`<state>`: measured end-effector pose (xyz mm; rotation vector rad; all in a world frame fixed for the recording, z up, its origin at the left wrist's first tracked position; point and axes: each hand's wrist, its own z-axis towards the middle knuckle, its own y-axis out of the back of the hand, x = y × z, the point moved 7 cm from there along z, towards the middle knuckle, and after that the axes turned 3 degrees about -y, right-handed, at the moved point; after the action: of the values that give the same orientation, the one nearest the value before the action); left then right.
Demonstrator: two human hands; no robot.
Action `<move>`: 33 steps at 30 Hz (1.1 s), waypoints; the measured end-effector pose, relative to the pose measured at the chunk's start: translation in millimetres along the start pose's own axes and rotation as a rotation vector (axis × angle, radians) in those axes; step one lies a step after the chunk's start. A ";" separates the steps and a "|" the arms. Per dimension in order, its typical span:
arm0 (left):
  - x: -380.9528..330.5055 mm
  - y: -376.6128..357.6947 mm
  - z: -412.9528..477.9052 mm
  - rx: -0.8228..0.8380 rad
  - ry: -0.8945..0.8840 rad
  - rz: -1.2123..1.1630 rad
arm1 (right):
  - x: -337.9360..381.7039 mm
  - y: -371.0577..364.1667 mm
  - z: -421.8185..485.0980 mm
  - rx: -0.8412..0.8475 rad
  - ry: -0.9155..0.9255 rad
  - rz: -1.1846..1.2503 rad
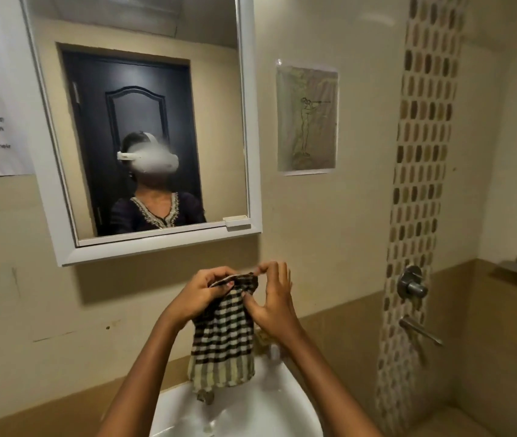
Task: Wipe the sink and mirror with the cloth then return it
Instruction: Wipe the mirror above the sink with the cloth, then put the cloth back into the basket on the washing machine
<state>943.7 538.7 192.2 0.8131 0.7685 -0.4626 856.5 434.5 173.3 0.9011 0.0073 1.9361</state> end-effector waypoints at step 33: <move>-221.2 -701.7 129.2 0.485 0.083 -0.468 | -156.3 710.4 -282.2 -0.358 -0.641 -0.662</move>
<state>411.9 24.9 87.2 1.1077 0.9427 -1.0672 188.4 33.4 133.5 1.0655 -0.3616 0.9492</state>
